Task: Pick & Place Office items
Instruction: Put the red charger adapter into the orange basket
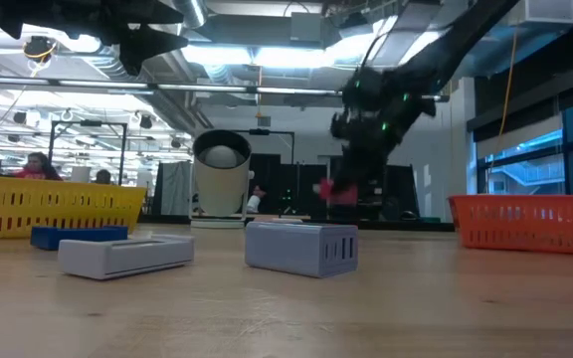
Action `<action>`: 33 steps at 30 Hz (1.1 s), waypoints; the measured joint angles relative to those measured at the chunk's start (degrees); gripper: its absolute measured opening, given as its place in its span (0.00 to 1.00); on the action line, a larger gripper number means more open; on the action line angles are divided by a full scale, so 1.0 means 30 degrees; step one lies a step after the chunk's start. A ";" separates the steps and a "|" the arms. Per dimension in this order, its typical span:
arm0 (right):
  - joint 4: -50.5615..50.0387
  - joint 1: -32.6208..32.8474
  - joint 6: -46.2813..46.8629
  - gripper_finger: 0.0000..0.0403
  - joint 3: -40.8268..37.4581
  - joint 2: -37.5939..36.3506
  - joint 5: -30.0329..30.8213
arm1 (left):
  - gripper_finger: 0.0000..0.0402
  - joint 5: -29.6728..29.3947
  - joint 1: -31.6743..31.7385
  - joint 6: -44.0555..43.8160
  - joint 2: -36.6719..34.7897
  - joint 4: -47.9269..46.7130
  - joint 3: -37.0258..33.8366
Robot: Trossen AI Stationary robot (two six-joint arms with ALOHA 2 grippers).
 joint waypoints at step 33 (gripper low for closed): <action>-0.7495 0.3824 0.6895 0.52 -0.5482 -2.0809 0.5869 | 0.51 0.2306 0.0006 0.0162 -0.1173 0.1086 0.0015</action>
